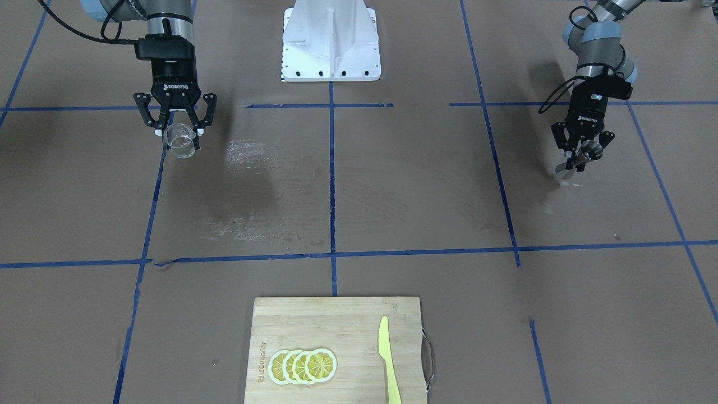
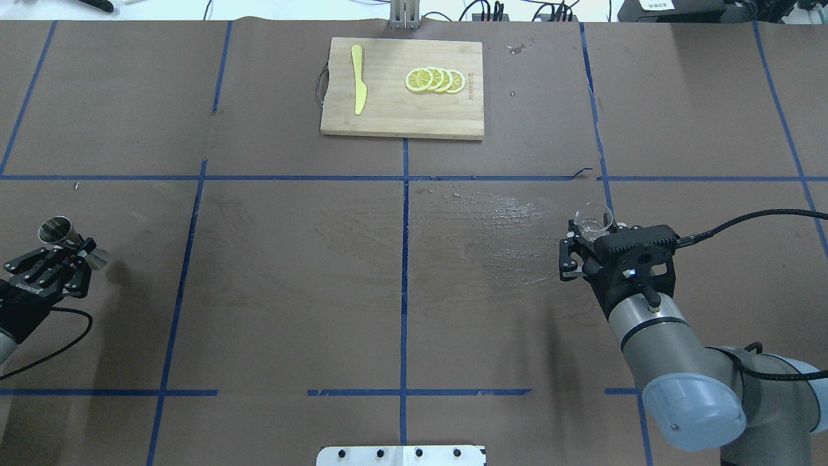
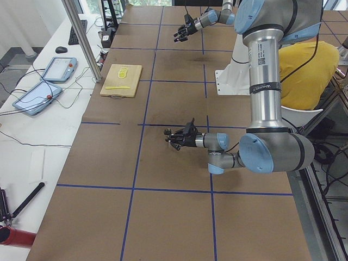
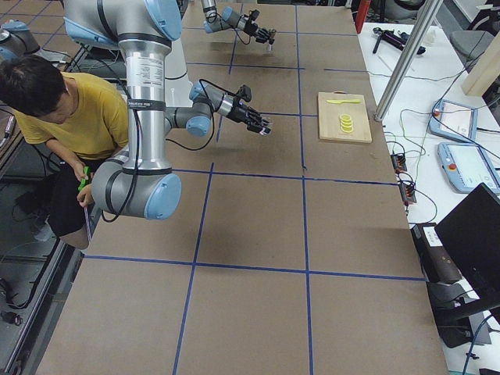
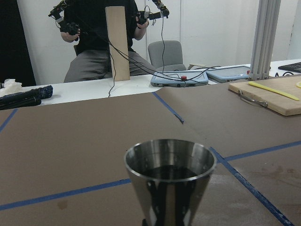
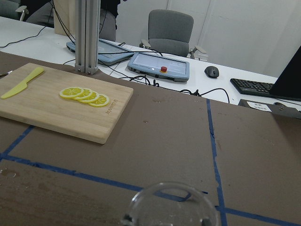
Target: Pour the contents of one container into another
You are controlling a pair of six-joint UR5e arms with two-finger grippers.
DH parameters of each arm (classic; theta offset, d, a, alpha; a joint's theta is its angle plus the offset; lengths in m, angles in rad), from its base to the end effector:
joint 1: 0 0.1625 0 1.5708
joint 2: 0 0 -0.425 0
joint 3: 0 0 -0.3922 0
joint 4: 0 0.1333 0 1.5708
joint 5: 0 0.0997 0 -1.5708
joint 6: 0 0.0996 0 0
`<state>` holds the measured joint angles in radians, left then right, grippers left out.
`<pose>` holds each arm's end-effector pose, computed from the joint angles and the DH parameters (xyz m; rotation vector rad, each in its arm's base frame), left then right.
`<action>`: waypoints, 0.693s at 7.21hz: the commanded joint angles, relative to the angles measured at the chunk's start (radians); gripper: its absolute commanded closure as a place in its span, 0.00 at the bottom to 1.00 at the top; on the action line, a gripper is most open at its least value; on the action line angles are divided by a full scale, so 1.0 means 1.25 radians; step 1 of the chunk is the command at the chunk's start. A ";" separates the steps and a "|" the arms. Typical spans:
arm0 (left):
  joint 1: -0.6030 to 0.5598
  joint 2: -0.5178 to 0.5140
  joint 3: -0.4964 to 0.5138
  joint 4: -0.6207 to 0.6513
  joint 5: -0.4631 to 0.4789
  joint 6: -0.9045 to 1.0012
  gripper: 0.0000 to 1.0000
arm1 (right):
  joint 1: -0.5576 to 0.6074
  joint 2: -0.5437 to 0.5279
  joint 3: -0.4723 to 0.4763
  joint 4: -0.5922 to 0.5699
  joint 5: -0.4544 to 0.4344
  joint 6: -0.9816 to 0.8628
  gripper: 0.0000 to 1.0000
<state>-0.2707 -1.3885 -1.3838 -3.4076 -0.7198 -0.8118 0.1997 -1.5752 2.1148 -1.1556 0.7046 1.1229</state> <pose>0.2954 -0.2980 0.6296 1.2521 0.8388 -0.2312 -0.3945 -0.2933 0.3419 1.0336 -0.5885 0.1947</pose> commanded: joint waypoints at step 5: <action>0.004 -0.022 0.021 0.002 -0.006 -0.005 0.90 | 0.000 0.011 0.002 0.000 0.000 0.000 0.96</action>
<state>-0.2666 -1.4156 -1.3581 -3.4055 -0.7247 -0.8168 0.1994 -1.5637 2.1163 -1.1551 0.7041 1.1229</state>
